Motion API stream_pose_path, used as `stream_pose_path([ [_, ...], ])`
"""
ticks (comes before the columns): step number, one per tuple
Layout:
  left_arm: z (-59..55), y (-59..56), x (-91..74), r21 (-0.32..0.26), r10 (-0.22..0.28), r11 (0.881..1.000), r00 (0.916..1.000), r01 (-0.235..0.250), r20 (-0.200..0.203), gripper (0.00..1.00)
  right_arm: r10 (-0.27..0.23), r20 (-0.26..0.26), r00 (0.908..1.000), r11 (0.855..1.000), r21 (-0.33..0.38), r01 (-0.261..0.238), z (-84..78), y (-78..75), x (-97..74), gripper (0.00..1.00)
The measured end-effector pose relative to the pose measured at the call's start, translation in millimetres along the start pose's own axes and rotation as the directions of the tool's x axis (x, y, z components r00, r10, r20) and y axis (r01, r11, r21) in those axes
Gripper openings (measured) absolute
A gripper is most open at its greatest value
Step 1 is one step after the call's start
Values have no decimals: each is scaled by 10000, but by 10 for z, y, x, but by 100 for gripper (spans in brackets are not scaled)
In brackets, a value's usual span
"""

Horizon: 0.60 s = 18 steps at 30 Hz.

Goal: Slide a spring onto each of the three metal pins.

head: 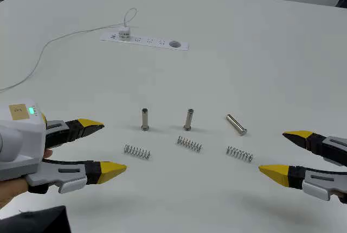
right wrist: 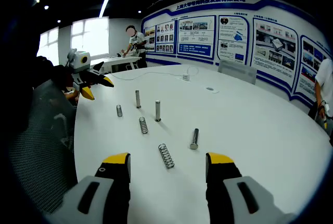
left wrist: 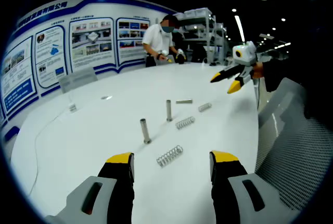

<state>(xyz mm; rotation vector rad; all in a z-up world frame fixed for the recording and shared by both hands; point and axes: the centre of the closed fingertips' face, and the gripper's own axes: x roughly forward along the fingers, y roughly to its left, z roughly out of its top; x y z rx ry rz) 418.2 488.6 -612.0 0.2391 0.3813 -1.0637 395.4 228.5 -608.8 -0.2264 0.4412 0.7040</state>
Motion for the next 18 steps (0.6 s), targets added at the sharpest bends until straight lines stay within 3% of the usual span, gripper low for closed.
stream_pose_path([
  [18, 17, -12, -5, 20, 31, 10000, 10000, -31, 13, 60, -22, -90, 10000, 9999, -98, 21, 66, -64, 36, 59],
])
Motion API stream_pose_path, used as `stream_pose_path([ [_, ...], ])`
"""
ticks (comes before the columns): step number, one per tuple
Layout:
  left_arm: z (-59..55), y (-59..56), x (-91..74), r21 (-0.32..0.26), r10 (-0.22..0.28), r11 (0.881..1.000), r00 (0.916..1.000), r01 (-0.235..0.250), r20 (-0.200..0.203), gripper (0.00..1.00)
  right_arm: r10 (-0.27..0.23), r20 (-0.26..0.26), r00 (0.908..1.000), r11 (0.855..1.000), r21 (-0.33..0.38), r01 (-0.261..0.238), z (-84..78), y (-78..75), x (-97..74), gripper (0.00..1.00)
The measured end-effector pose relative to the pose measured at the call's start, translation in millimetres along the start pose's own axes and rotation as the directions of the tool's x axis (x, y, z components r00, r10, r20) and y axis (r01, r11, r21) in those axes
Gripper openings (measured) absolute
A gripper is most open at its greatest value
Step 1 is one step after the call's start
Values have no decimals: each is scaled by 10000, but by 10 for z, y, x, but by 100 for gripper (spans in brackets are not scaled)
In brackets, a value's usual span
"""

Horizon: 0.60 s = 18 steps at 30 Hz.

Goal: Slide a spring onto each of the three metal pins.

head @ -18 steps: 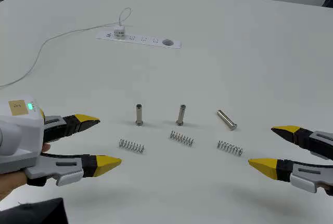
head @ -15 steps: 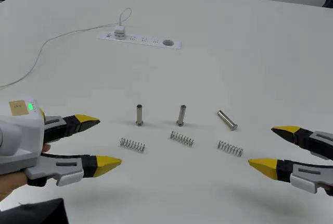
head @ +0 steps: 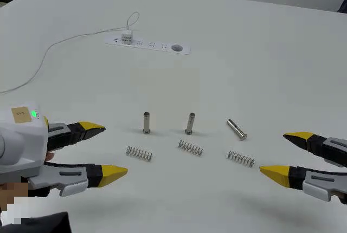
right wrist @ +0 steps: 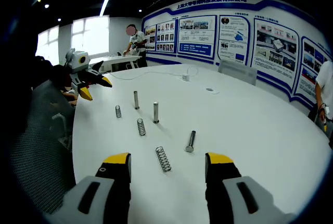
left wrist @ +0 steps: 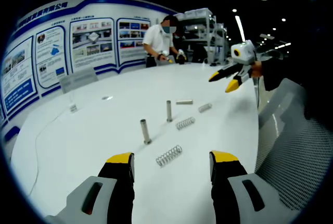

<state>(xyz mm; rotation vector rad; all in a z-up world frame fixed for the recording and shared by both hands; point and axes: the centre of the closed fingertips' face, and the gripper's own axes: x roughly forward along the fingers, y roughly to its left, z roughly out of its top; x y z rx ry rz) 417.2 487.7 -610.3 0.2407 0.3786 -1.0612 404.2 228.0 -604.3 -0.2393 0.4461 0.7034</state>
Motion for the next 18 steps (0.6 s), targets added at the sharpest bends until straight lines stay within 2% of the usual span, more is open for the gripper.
stream_pose_path([
  [11, 0, -7, 7, 35, 17, 10000, 10000, -17, -37, 59, -9, -6, 10000, 10000, 65, 9, 170, -131, 139, 53],
  [18, -5, -4, 3, 62, 51, 10000, 10000, -51, -49, 59, -55, -627, 9980, 10000, 48, 58, 201, -230, 344, 46],
])
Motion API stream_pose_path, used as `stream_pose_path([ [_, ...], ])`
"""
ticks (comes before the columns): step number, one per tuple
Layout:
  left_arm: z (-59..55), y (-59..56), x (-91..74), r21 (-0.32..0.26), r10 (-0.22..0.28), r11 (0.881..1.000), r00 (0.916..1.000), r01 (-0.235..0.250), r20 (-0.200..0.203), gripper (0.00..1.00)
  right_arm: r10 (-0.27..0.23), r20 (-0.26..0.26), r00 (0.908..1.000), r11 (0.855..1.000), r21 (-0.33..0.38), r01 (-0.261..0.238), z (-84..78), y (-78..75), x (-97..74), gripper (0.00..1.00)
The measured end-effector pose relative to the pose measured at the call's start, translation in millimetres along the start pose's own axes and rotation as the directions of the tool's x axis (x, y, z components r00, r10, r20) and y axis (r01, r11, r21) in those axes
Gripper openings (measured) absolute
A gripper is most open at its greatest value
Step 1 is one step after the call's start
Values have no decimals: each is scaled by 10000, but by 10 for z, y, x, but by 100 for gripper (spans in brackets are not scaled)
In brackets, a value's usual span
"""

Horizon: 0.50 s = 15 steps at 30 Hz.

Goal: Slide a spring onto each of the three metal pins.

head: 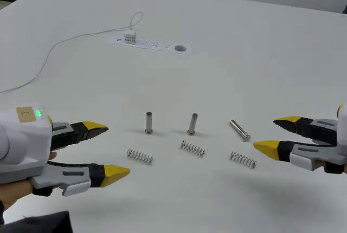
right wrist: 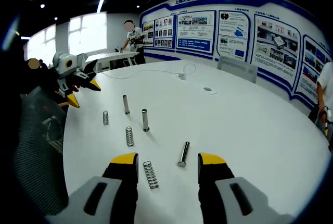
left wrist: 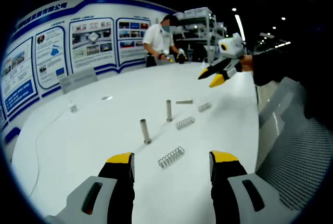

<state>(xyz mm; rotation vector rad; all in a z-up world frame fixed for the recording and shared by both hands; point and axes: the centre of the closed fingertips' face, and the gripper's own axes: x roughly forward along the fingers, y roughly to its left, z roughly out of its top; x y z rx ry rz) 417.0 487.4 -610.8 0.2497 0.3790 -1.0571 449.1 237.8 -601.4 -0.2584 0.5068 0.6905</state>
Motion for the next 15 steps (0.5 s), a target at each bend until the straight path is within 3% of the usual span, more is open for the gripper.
stream_pose_path([
  [9, -3, -1, 0, 13, 12, 10000, 10000, -12, -16, 59, -49, -816, 9967, 10000, 6, 50, 51, -116, 257, 36],
  [15, -8, -6, 2, 4, -5, 10000, 10000, 5, -30, 58, -301, -1477, 9886, 9995, 23, 308, 49, -198, 452, 29],
])
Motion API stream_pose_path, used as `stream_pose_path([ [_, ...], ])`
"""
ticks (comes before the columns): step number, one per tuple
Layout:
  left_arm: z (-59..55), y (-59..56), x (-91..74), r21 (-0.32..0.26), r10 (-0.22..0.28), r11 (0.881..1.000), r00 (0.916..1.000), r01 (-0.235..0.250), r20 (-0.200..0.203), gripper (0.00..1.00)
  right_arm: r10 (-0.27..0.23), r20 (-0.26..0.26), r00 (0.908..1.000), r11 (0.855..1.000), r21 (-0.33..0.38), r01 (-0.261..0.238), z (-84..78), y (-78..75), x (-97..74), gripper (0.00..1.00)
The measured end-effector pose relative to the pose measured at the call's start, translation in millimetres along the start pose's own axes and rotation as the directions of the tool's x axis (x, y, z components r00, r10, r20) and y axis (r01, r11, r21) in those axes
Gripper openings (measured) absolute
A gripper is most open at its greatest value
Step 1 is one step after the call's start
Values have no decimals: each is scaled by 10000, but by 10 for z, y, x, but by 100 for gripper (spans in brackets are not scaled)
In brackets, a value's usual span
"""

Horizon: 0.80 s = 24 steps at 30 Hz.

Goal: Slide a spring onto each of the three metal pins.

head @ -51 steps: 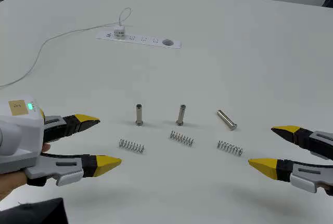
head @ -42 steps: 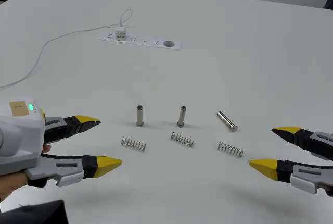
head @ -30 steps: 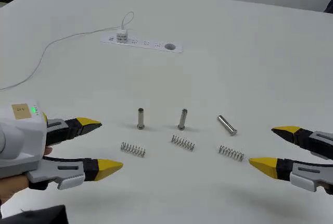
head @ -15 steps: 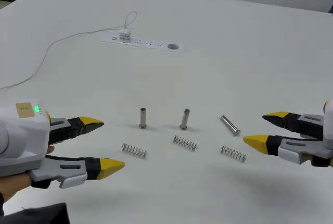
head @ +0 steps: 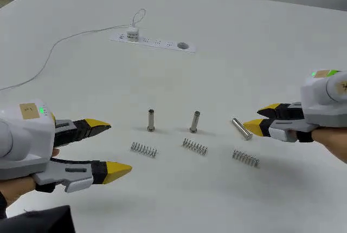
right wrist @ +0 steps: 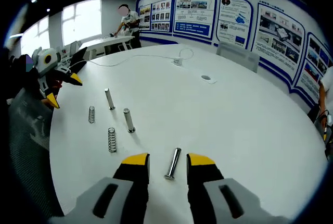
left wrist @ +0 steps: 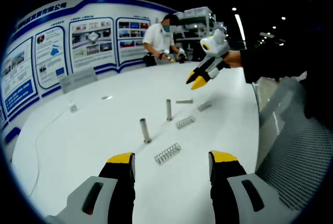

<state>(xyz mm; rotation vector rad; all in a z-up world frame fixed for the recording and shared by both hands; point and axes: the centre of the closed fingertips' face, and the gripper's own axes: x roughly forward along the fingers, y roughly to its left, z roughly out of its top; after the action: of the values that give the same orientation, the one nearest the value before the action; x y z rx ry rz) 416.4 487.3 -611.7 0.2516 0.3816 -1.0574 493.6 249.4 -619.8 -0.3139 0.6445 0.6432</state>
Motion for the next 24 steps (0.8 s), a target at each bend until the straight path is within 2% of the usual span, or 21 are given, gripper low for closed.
stream_pose_path([
  [8, -1, 1, 1, -19, -8, 10000, 10000, 8, 10, 58, -208, -864, 9960, 9998, -9, 208, -67, -81, 228, 22],
  [13, -3, 2, 5, -25, -11, 10000, 10000, 11, 3, 57, -249, -1283, 9914, 9993, 253, 284, -119, -121, 343, 19],
  [24, -9, 6, 4, -37, 0, 10000, 10000, 0, -8, 57, -261, -2131, 9767, 9975, 579, 393, -190, -166, 519, 15],
])
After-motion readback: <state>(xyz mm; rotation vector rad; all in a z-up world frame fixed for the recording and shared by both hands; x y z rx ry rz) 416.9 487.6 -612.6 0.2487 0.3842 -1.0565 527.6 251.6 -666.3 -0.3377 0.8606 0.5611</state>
